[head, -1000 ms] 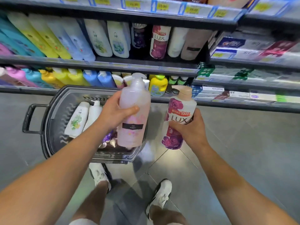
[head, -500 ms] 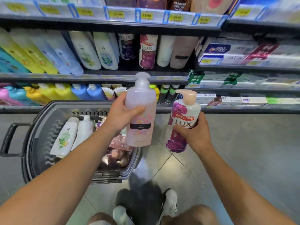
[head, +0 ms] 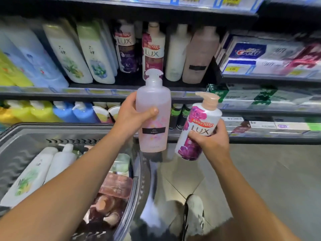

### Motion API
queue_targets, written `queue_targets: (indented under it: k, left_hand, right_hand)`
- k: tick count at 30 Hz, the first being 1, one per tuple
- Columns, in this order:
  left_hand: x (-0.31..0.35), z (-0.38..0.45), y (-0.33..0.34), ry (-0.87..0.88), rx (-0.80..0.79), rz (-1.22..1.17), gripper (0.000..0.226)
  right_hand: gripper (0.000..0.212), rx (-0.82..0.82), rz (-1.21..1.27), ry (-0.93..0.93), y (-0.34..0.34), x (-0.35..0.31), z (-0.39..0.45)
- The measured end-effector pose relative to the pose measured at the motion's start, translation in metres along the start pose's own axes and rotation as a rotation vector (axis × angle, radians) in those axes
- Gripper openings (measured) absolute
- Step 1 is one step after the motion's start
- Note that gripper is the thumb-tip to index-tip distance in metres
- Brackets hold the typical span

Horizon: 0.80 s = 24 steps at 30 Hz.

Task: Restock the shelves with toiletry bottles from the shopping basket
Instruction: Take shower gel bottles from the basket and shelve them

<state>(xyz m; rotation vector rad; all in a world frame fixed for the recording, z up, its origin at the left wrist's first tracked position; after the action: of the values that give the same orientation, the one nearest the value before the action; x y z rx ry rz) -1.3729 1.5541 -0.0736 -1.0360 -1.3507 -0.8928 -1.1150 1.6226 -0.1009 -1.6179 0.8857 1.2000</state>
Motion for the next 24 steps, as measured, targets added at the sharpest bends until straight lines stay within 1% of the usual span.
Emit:
queue_targets:
  k: [4,8,13,18,24]
  left_hand:
    - [-0.008,0.021,0.011,0.069,0.01,0.005,0.059]
    - [0.007,0.04,0.025,0.154,-0.001,0.015,0.066]
    - [0.042,0.055,0.047,0.281,-0.002,0.02,0.065]
    - [0.076,0.073,0.071,0.389,-0.013,0.051,0.065]
    - [0.094,0.104,0.103,0.466,-0.079,0.174,0.071]
  right_hand:
    - [0.06,0.005,0.035,-0.068,-0.005,0.007,0.02]
    - [0.057,0.016,0.051,-0.129,-0.017,0.012,0.028]
    - [0.057,0.072,0.052,-0.138,-0.029,0.02,0.03]
    - [0.059,0.07,0.038,-0.148,-0.035,0.02,0.033]
    - [0.061,0.082,0.039,-0.142,-0.042,0.029,0.037]
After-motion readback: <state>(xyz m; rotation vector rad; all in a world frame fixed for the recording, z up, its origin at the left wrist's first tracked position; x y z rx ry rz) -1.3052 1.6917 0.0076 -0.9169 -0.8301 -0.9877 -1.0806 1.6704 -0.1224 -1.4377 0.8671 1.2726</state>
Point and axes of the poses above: each hand's wrist, its own z-axis towards the middle knuckle, its own y-axis out of the palm, x = y × z, the point moved 5 cm from there along z, towards the middle knuckle, and after that the axes turned 10 degrees about -x, right-handed, at the moved point
